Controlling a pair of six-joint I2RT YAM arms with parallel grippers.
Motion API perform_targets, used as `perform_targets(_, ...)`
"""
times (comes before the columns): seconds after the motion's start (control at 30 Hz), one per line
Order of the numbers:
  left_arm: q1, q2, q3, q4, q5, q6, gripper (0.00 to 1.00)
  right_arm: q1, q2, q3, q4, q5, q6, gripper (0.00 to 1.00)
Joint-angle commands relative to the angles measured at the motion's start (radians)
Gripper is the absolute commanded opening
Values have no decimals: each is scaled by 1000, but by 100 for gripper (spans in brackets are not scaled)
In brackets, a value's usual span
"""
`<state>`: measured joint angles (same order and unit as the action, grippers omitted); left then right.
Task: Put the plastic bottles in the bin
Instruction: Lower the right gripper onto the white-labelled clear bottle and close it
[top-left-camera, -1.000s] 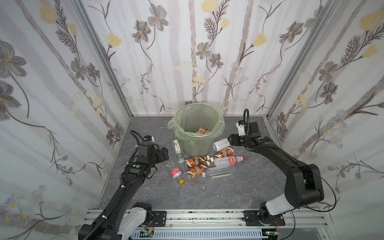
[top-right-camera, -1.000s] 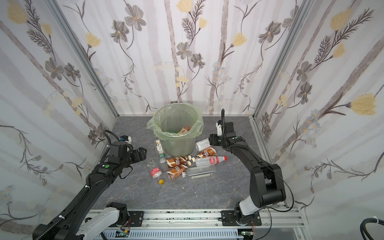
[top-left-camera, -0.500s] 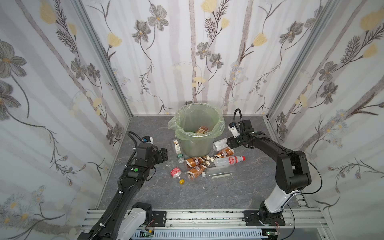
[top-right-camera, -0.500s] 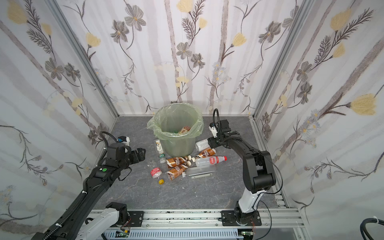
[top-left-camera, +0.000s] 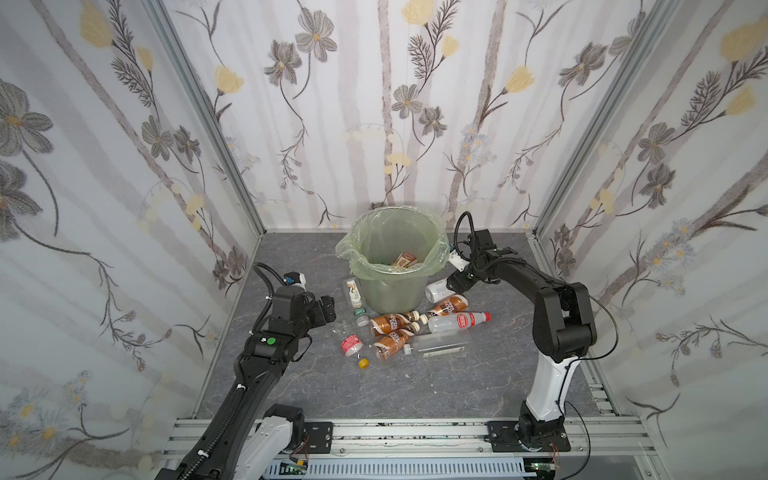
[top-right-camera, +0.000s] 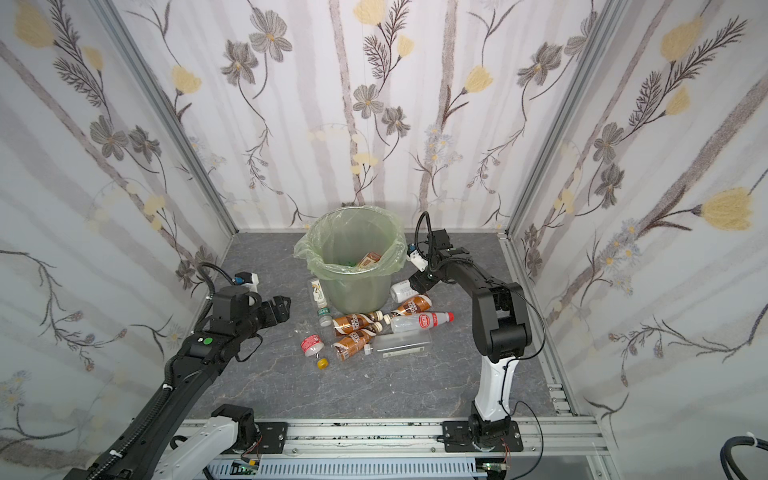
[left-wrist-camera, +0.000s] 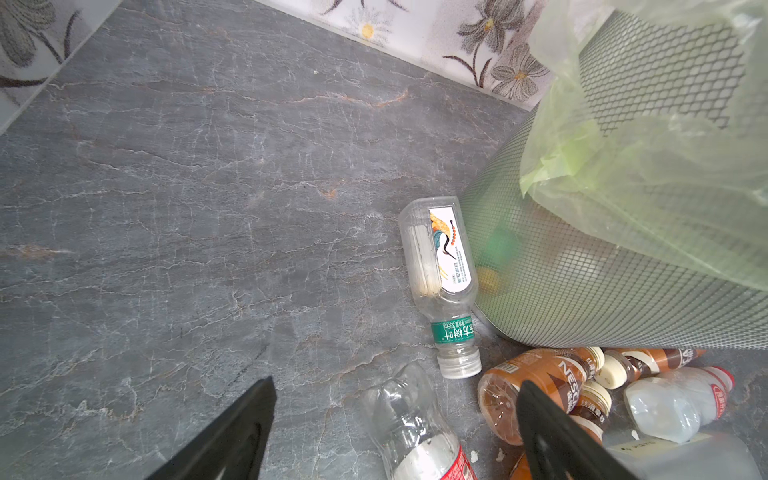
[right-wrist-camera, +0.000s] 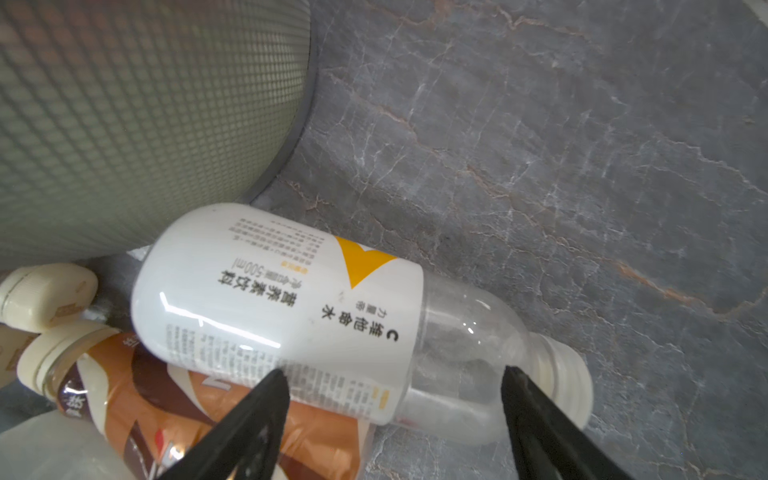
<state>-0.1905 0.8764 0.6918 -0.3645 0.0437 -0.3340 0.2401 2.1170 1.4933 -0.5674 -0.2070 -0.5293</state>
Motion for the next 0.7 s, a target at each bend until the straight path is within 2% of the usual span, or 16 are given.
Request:
perform_targets(0.0, 2, -3, 8, 10, -22, 12, 92, 1, 25, 27, -27, -22, -72, 82)
perform_targets(0.23, 2, 15, 22, 11, -20, 15, 92, 8, 81, 74, -10, -21, -66, 82)
perform_targets(0.67, 2, 9, 41, 2, -24, 10, 92, 19, 136, 123, -25, 85, -59, 82)
